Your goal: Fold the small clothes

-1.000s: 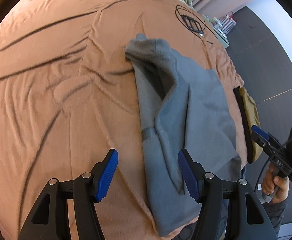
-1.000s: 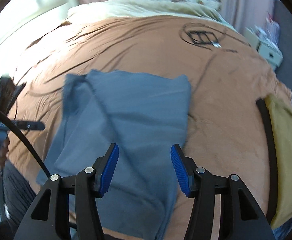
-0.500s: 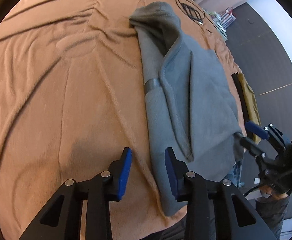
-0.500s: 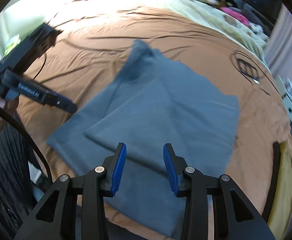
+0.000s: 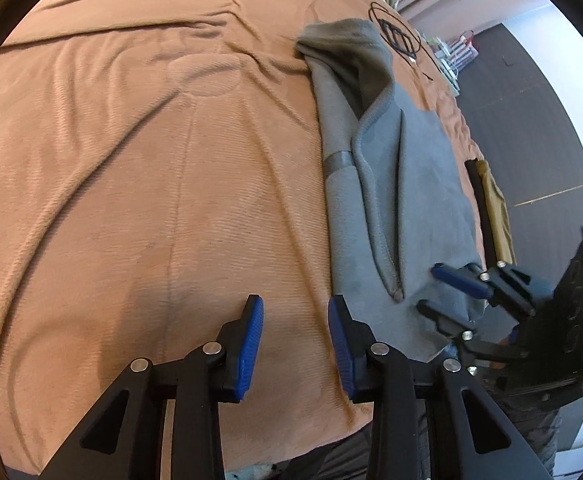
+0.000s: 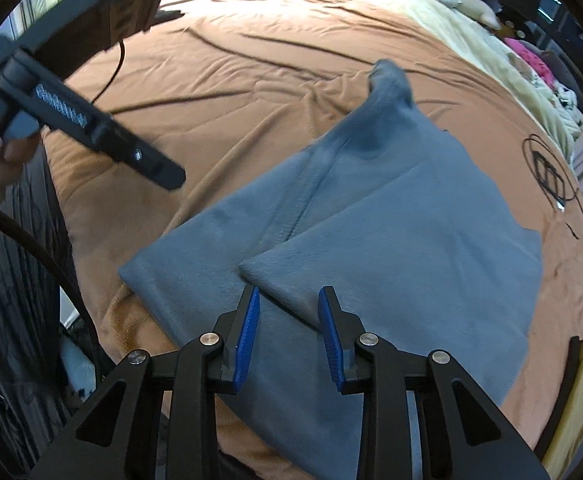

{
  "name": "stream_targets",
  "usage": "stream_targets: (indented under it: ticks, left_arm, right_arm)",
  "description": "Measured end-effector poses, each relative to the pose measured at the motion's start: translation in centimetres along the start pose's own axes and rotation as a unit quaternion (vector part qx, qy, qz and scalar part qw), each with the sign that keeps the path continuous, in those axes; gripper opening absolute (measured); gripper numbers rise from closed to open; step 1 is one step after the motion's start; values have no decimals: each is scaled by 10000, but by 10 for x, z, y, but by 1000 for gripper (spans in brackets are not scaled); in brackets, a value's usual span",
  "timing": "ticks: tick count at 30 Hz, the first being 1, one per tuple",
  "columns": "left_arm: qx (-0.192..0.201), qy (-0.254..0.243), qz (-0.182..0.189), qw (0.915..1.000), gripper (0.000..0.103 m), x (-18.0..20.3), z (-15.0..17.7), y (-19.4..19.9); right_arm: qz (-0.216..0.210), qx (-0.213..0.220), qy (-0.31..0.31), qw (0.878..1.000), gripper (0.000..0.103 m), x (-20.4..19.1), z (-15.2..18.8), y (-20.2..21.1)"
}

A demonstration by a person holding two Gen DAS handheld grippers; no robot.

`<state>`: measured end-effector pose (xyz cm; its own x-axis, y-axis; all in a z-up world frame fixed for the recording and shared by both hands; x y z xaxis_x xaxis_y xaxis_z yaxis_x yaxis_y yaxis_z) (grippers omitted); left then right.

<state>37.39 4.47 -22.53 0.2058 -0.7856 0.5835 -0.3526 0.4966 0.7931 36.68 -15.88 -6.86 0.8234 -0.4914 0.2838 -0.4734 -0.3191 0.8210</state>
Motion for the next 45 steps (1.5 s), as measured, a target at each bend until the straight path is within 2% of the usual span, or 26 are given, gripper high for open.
stream_targets:
  ticks: [4, 8, 10, 15, 21, 26, 30, 38, 45]
  left_arm:
    - [30, 23, 23, 10000, 36, -2, -2, 2]
    - [57, 25, 44, 10000, 36, -5, -4, 8]
    - [67, 18, 62, 10000, 36, -3, -7, 9]
    - [131, -17, 56, 9999, 36, 6, -20, 11]
    - [206, -111, 21, 9997, 36, 20, -41, 13]
    - [257, -207, -24, 9995, 36, 32, -60, 13]
    - [252, -290, -70, 9992, 36, 41, -76, 9]
    - [304, -436, -228, 9983, 36, 55, -113, -5]
    - [292, -557, -348, 9974, 36, 62, -144, -23]
  right_arm:
    - [-33, -203, 26, 9998, 28, 1, -2, -18]
    - [-38, -232, 32, 9997, 26, 3, -9, -23]
    - [7, -197, 80, 9998, 4, 3, -12, -22]
    - [-66, 177, -131, 9997, 3, 18, -18, -2]
    - [183, 530, -440, 9975, 3, 57, -28, 36]
    - [350, 870, -938, 9912, 3, 97, -34, 66]
    - [520, 1030, -1329, 9844, 3, 120, -25, 81]
    - [626, 1155, -2078, 9693, 2, 154, -12, 69]
    - [483, 1120, -2776, 9529, 2, 190, 1, 36]
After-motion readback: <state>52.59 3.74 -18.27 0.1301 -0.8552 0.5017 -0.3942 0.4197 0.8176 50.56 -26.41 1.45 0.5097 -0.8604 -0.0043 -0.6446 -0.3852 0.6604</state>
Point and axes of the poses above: each gripper's, at about its wrist camera, not at the fingertips, and y roughly against the way its jaws point, x to its right, z to its underside, the point moved 4 cm from there along -y, roughly the way its jaws point, and after that the axes turned 3 degrees about y, right-handed, at the moved point
